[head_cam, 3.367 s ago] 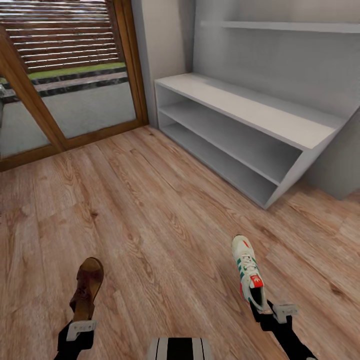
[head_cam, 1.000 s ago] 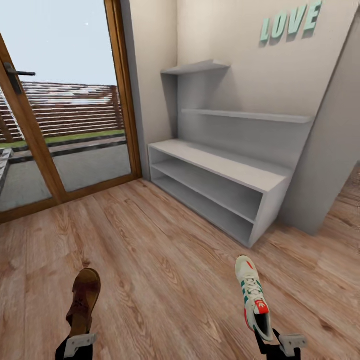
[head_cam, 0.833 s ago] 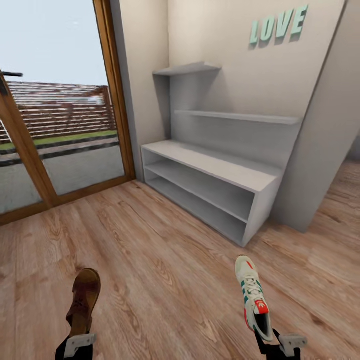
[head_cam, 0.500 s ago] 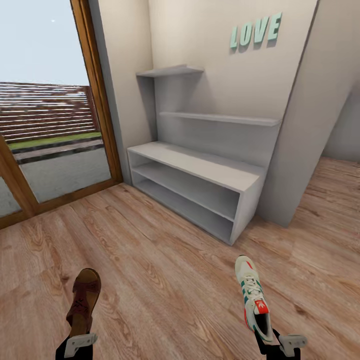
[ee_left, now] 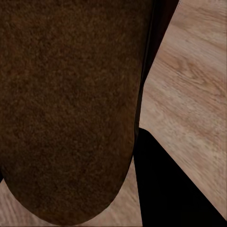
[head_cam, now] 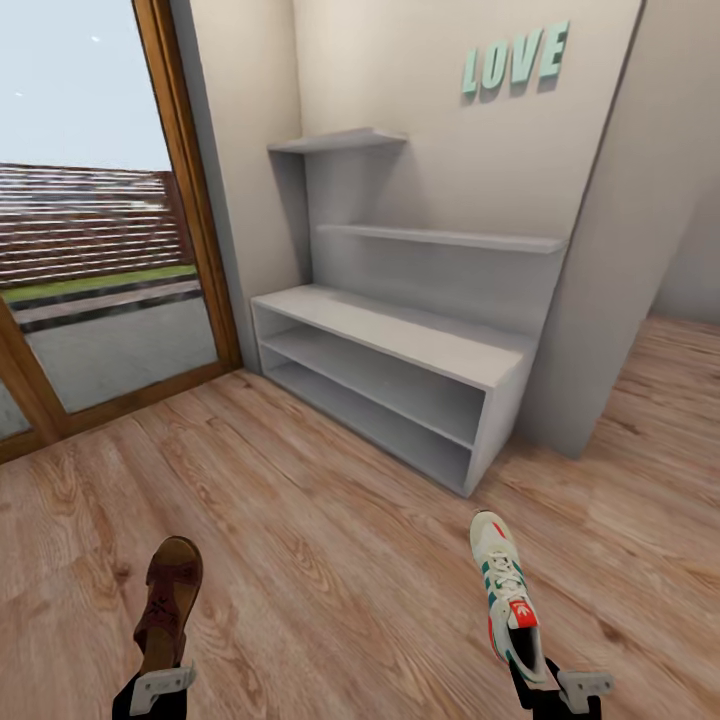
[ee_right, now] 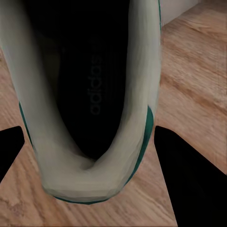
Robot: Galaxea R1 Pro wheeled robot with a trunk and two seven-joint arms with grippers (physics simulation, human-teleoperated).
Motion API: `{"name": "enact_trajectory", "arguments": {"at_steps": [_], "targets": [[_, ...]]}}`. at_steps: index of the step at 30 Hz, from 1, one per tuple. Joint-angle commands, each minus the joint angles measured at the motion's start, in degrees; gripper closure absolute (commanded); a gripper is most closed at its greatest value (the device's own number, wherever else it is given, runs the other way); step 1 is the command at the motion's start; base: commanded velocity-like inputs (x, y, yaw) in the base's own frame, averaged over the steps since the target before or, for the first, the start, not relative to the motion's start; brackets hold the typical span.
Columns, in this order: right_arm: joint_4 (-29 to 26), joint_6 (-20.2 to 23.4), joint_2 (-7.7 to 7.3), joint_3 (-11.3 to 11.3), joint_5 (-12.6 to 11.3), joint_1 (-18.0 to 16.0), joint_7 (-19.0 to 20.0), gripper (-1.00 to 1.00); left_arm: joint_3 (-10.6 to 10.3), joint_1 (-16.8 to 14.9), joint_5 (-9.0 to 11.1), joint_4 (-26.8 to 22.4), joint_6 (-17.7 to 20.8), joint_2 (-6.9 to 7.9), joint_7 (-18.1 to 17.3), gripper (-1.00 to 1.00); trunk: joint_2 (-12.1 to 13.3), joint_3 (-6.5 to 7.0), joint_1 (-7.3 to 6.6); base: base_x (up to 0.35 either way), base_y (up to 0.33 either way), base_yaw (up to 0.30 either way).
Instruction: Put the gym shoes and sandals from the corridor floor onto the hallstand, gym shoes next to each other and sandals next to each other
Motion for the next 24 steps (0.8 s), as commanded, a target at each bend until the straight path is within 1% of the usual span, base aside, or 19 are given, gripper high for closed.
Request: {"name": "enact_trajectory", "arguments": {"at_steps": [1,17,24], "targets": [[0.0,-0.2,0.01,-0.5,0.4,0.0,0.3,1.00,0.5,-0.1,-0.5,0.0,-0.2,-0.07,-0.4,1.00,0.0,-0.05,0.01,0.259,0.219,0.000],[0.0,-0.2,0.09,-0.5,0.4,0.0,0.3,1.00,0.5,-0.1,-0.5,0.0,-0.2,-0.01,-0.4,1.00,0.0,-0.05,0.01,0.266,0.239,-0.002],[0.0,-0.2,0.10,-0.5,0.4,0.0,0.3,1.00,0.5,-0.1,-0.5,0.0,-0.2,-0.02,-0.4,1.00,0.0,-0.05,0.01,0.250,0.251,-0.219]]}}
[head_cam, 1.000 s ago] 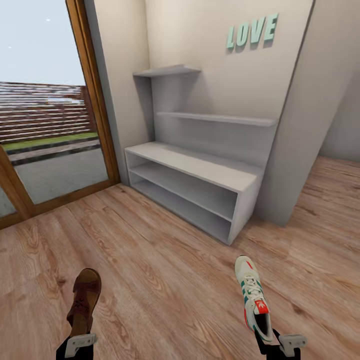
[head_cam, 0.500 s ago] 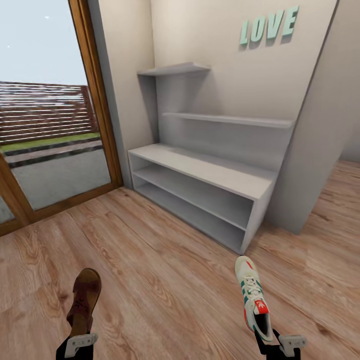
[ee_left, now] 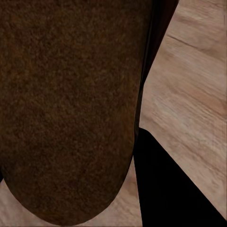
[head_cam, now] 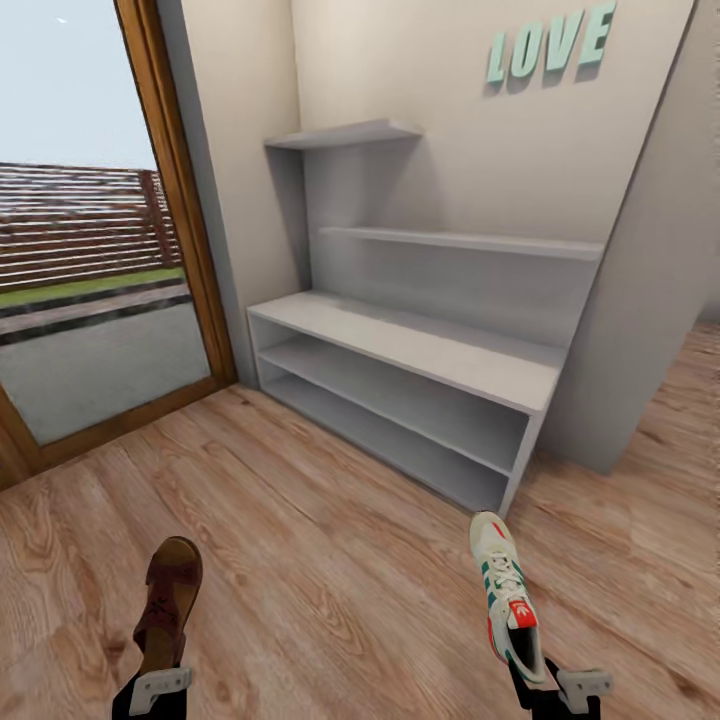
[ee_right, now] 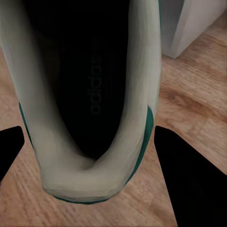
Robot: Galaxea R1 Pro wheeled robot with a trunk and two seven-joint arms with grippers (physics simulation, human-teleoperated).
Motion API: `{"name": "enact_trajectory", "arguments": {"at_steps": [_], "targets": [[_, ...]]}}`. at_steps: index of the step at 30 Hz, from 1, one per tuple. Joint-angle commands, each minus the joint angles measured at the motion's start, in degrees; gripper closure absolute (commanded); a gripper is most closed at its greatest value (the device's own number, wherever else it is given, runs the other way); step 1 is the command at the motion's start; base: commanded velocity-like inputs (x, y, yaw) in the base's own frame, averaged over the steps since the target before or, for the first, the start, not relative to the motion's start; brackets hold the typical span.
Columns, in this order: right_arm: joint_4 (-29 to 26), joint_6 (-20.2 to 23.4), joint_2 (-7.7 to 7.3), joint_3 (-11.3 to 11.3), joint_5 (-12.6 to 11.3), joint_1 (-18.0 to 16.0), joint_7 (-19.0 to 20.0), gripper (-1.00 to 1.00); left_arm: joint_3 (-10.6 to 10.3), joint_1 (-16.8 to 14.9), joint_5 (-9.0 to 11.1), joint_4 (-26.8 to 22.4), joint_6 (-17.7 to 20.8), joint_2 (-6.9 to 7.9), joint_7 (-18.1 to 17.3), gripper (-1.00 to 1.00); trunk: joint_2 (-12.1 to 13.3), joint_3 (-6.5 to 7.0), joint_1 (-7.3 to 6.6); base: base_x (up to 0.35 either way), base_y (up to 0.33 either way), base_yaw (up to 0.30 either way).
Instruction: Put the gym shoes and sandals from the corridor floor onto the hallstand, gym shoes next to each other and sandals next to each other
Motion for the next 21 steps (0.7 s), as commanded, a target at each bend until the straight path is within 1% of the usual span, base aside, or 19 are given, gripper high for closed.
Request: {"name": "enact_trajectory", "arguments": {"at_steps": [1,21], "targets": [[0.1,-0.2,0.01,-0.5,0.4,-0.1,0.3,1.00,0.5,-0.1,-0.4,-0.1,-0.2,-0.07,-0.4,1.00,0.0,-0.05,0.01,0.241,0.258,-0.261],[0.1,-0.2,0.01,-0.5,0.4,-0.1,0.3,1.00,0.5,-0.1,-0.4,-0.1,-0.2,-0.04,-0.4,1.00,0.0,-0.05,0.01,0.233,0.269,-0.264]]}}
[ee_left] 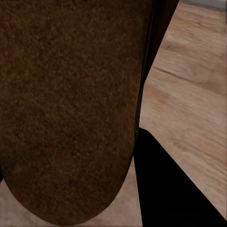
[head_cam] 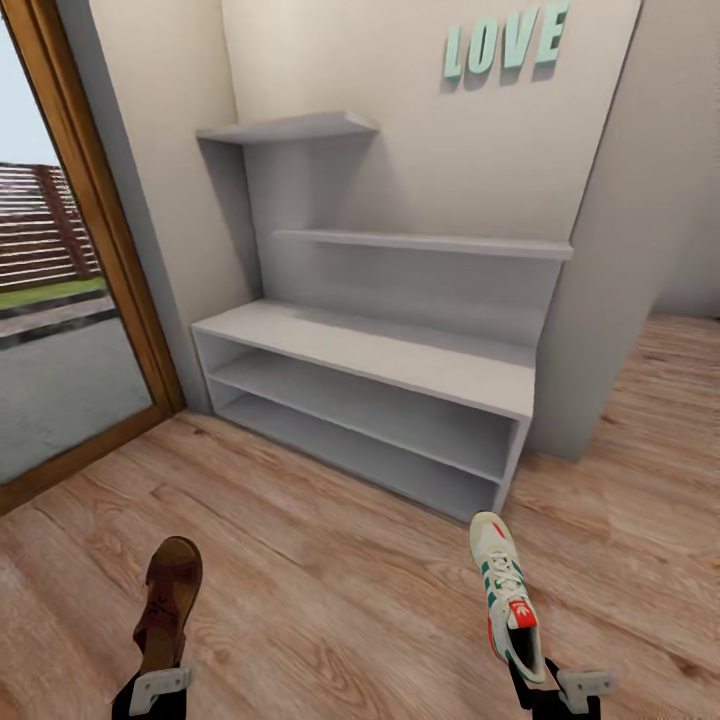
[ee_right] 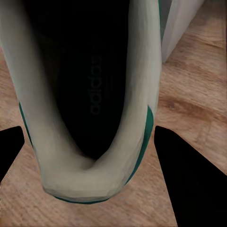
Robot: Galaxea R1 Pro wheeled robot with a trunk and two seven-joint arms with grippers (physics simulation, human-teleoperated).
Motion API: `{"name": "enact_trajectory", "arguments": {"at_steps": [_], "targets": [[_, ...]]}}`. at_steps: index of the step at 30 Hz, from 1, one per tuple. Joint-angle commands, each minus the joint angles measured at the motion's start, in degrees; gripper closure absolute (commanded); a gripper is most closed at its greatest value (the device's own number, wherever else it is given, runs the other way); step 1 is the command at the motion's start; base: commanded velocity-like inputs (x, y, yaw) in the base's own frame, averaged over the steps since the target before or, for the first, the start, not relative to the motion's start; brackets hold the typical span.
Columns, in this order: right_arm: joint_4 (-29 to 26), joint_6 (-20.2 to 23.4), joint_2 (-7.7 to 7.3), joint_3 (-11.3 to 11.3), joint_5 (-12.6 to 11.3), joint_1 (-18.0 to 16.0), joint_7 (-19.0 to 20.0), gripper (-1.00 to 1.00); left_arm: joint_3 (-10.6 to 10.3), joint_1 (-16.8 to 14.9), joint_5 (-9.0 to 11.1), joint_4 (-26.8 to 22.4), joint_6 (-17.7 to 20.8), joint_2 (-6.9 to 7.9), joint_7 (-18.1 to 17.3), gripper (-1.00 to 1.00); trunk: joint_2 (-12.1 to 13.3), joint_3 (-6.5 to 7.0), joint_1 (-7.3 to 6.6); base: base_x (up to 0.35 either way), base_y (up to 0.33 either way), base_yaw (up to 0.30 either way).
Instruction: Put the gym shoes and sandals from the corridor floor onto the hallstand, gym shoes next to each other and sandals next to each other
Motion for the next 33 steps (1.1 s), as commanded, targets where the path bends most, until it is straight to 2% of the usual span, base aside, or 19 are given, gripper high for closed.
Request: {"name": "enact_trajectory", "arguments": {"at_steps": [1,33], "targets": [[0.1,-0.2,0.01,-0.5,0.4,-0.1,0.3,1.00,0.5,-0.1,-0.4,0.0,-0.2,-0.05,-0.4,1.00,0.0,-0.05,0.01,0.170,0.295,-0.264],[0.1,-0.2,0.01,-0.5,0.4,-0.1,0.3,1.00,0.5,-0.1,-0.4,0.0,-0.4,-0.04,-0.5,1.00,0.0,-0.05,0.01,0.110,0.306,-0.264]]}}
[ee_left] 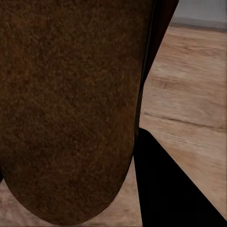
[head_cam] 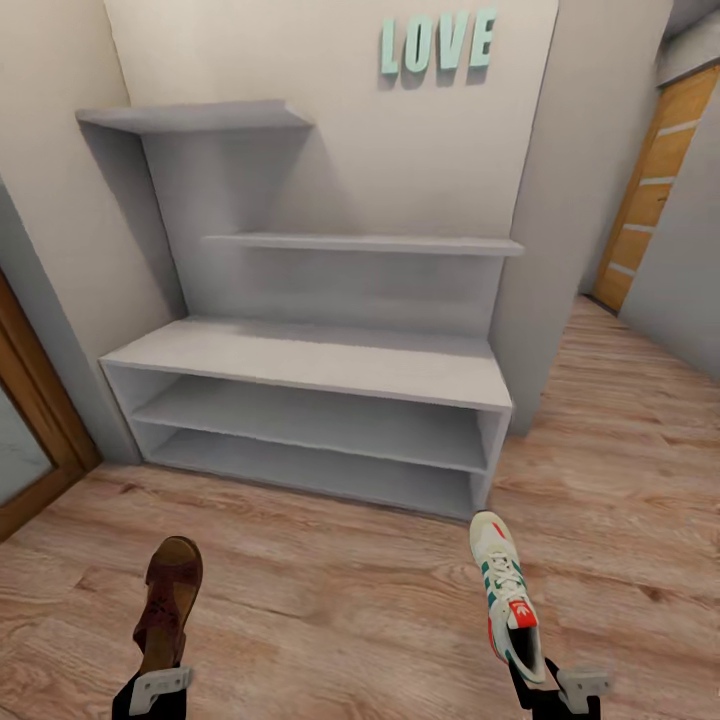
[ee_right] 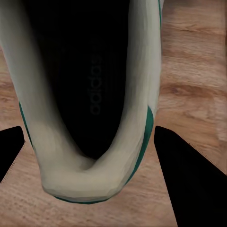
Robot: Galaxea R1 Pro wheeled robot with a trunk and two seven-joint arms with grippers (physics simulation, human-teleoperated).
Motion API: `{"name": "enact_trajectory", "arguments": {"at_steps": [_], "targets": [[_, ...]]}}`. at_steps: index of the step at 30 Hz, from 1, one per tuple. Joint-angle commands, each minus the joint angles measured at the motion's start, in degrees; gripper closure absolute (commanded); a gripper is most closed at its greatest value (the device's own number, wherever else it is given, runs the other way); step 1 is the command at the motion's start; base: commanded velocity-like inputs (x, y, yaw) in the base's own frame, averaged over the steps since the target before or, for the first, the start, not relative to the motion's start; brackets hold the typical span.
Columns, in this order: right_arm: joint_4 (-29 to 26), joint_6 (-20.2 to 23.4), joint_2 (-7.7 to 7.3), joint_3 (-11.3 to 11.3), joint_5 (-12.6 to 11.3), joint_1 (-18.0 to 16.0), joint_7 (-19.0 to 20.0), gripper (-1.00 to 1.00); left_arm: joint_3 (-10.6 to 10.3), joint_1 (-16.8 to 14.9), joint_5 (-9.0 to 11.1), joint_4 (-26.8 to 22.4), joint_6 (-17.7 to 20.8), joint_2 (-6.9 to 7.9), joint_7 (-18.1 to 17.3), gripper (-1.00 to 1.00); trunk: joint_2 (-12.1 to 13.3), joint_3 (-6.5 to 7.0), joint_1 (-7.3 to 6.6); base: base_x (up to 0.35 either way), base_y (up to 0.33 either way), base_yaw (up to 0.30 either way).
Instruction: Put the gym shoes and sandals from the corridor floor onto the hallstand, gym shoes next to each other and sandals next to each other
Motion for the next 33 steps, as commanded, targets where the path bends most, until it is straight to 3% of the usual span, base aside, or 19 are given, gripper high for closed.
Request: {"name": "enact_trajectory", "arguments": {"at_steps": [1,33], "targets": [[0.1,-0.2,0.01,-0.5,0.4,-0.1,0.3,1.00,0.5,-0.1,-0.4,0.0,-0.2,-0.06,-0.4,1.00,0.0,-0.05,0.00,0.090,0.308,-0.200],[0.1,-0.2,0.01,-0.5,0.4,-0.1,0.3,1.00,0.5,-0.1,-0.4,0.0,-0.2,-0.06,-0.4,1.00,0.0,-0.05,0.00,0.021,0.307,-0.012]]}}
